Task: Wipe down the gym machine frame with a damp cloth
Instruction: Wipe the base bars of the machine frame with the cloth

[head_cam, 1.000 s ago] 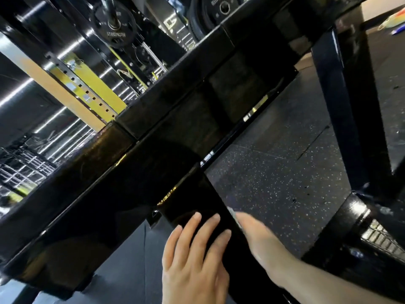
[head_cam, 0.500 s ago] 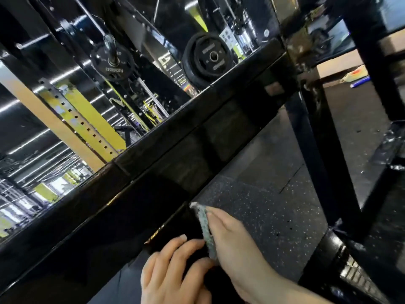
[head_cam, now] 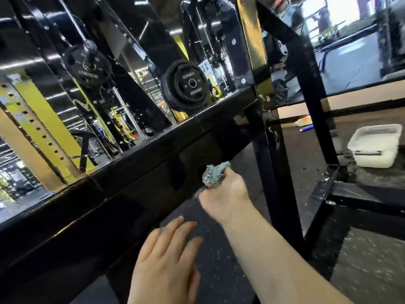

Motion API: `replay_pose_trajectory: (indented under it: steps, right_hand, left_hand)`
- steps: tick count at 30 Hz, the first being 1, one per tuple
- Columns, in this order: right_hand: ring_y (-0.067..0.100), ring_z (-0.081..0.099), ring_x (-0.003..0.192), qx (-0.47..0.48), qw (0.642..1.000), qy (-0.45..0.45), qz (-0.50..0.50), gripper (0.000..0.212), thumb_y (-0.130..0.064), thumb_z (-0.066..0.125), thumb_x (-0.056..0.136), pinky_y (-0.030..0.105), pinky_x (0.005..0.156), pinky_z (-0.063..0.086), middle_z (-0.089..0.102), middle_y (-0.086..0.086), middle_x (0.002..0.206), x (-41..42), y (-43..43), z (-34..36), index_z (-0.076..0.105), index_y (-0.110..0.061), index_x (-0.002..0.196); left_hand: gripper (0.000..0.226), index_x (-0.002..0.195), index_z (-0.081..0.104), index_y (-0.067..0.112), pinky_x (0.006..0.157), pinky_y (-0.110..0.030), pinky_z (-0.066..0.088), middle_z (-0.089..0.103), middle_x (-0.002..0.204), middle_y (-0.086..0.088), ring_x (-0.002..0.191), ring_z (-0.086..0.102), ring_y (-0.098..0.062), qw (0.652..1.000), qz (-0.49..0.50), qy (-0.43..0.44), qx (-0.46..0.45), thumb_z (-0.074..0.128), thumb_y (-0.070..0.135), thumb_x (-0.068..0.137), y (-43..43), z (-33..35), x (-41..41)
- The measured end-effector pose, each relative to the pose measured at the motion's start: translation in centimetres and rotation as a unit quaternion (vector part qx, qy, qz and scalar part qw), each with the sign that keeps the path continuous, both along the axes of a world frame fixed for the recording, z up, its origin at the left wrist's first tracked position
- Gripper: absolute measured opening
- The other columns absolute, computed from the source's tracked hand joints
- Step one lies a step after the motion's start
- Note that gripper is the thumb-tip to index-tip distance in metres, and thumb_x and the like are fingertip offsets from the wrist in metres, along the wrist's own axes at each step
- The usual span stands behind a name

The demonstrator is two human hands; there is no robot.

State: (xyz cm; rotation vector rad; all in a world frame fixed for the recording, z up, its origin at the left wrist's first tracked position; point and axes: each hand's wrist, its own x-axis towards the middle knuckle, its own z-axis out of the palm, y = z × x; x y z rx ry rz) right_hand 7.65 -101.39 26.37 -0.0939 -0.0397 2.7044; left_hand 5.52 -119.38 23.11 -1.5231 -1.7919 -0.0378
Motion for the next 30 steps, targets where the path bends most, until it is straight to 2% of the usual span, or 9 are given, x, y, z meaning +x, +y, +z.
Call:
replay_pose_trajectory:
  steps: [5, 10, 13, 16, 18, 20, 23, 27, 30]
  right_hand:
    - [0.023, 0.046, 0.129, -0.001, 0.992, -0.092, -0.090, 0.039, -0.024, 0.029, 0.106, 0.033, 0.108, 0.030, 0.054, 0.010, 0.124, 1.3, 5.3, 2.0, 0.052, -0.007, 0.132]
    - [0.022, 0.058, 0.095, 0.009, 0.973, -0.101, -0.205, 0.029, -0.015, 0.032, 0.102, 0.033, 0.111, 0.030, 0.059, 0.008, 0.101, 0.1, 11.3, 2.3, 0.059, -0.013, 0.092]
    - [0.028, 0.053, 0.123, 0.115, 0.981, -0.105, -0.118, 0.031, -0.016, 0.034, 0.102, 0.041, 0.109, 0.036, 0.059, 0.016, 0.125, 1.0, 10.2, 0.2, 0.058, -0.004, 0.118]
    - [0.024, 0.067, 0.101, 0.293, 0.928, -0.205, -0.105, 0.028, -0.015, 0.043, 0.100, 0.038, 0.087, 0.053, 0.069, 0.014, 0.112, 4.2, 9.9, -1.6, 0.062, -0.006, 0.118]
    - [0.019, 0.070, 0.085, 0.460, 0.803, -0.314, -0.213, 0.022, -0.011, 0.051, 0.097, 0.035, 0.077, 0.055, 0.072, 0.008, 0.101, 5.8, 11.5, -2.1, 0.064, -0.010, 0.115]
    - [0.011, 0.062, 0.094, 0.693, 0.532, -0.388, -0.293, 0.030, -0.008, 0.056, 0.094, 0.018, 0.086, 0.046, 0.065, 0.002, 0.111, 6.2, 13.2, -1.9, 0.061, -0.013, 0.123]
    - [0.012, 0.049, 0.103, 0.866, 0.153, -0.320, -0.352, 0.038, 0.010, 0.063, 0.079, 0.003, 0.091, 0.030, 0.058, 0.010, 0.117, 5.0, 16.4, -2.3, 0.064, -0.005, 0.114]
    - [0.024, 0.046, 0.109, 0.910, -0.091, -0.166, -0.369, 0.032, 0.003, 0.060, 0.076, 0.031, 0.094, 0.045, 0.061, 0.014, 0.111, 3.9, 19.3, -3.9, 0.064, -0.005, 0.106]
    - [0.027, 0.053, 0.110, 0.908, -0.184, -0.128, -0.354, 0.031, -0.009, 0.046, 0.087, 0.035, 0.099, 0.040, 0.067, 0.012, 0.113, 2.2, 18.6, -4.5, 0.069, -0.005, 0.108]
  left_hand:
    - [0.036, 0.079, 0.074, 0.023, 0.089, -0.038, 0.035, 0.071, 0.102, -0.003, 0.109, 0.048, -0.022, 1.000, 0.019, -0.007, -0.010, 0.042, 0.031, 0.066, 1.9, -0.7, -0.4]
    - [0.036, 0.071, 0.074, 0.020, 0.090, -0.040, 0.034, 0.072, 0.095, -0.004, 0.106, 0.049, -0.023, 1.000, 0.026, -0.010, 0.005, 0.040, 0.032, 0.072, 3.1, -1.7, -0.3]
    - [0.034, 0.073, 0.074, 0.020, 0.091, -0.040, 0.034, 0.071, 0.097, -0.003, 0.107, 0.048, -0.023, 0.997, 0.015, -0.064, 0.034, 0.041, 0.030, 0.072, 4.4, -2.2, -0.1]
    - [0.036, 0.083, 0.074, 0.020, 0.090, -0.038, 0.038, 0.068, 0.099, 0.000, 0.106, 0.054, -0.021, 0.979, 0.005, -0.199, 0.048, 0.042, 0.030, 0.070, 7.1, -3.6, 0.0]
    - [0.038, 0.100, 0.071, 0.022, 0.089, -0.033, 0.046, 0.063, 0.111, 0.005, 0.107, 0.059, -0.018, 0.944, 0.022, -0.328, 0.040, 0.045, 0.028, 0.073, 9.9, -4.8, 0.4]
    - [0.041, 0.128, 0.052, 0.027, 0.096, -0.028, 0.041, 0.044, 0.135, 0.012, 0.119, 0.047, -0.009, 0.869, 0.054, -0.489, 0.050, 0.048, 0.022, 0.087, 13.5, -5.6, 0.2]
    - [0.051, 0.145, 0.027, 0.030, 0.098, -0.024, 0.032, 0.024, 0.151, 0.009, 0.128, 0.036, -0.011, 0.648, 0.035, -0.756, 0.085, 0.040, 0.017, 0.097, 19.1, -5.7, -0.6]
    - [0.050, 0.145, 0.030, 0.027, 0.100, -0.028, 0.029, 0.031, 0.150, 0.005, 0.135, 0.033, -0.019, 0.499, -0.012, -0.853, 0.153, 0.035, 0.013, 0.098, 24.2, -4.1, -3.2]
    - [0.033, 0.112, 0.061, 0.027, 0.096, -0.035, 0.041, 0.055, 0.130, -0.008, 0.114, 0.052, -0.023, 0.440, -0.039, -0.877, 0.187, 0.037, 0.013, 0.095, 26.3, -3.5, -4.4]
